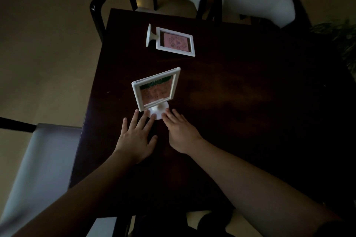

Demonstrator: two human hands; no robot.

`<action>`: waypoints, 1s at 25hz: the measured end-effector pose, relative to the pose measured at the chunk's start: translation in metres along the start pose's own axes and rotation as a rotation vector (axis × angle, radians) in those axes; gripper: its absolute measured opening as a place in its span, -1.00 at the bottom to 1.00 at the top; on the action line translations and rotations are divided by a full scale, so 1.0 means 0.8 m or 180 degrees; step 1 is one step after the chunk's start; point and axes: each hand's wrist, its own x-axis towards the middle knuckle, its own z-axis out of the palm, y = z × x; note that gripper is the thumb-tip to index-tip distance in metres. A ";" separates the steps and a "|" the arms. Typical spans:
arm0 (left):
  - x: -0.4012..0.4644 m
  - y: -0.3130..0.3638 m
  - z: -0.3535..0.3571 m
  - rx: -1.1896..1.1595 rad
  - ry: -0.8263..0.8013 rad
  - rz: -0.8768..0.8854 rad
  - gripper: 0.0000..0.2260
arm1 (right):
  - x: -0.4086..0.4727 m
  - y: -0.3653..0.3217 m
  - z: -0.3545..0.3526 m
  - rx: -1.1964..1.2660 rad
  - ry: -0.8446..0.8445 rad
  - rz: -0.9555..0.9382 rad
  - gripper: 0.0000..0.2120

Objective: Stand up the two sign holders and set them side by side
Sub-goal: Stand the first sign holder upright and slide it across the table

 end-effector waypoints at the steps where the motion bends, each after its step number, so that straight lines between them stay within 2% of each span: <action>1: 0.001 0.004 0.000 -0.0004 -0.0002 0.0011 -0.32 | -0.002 0.004 0.000 0.0005 0.0016 -0.0001 -0.36; 15: 0.031 0.116 0.019 0.0018 -0.0142 0.0109 -0.29 | -0.061 0.100 -0.009 0.0033 0.0134 0.0208 -0.34; 25: 0.061 0.250 0.044 0.0020 -0.0310 0.0149 -0.28 | -0.135 0.212 -0.025 0.0150 0.0132 0.0368 -0.33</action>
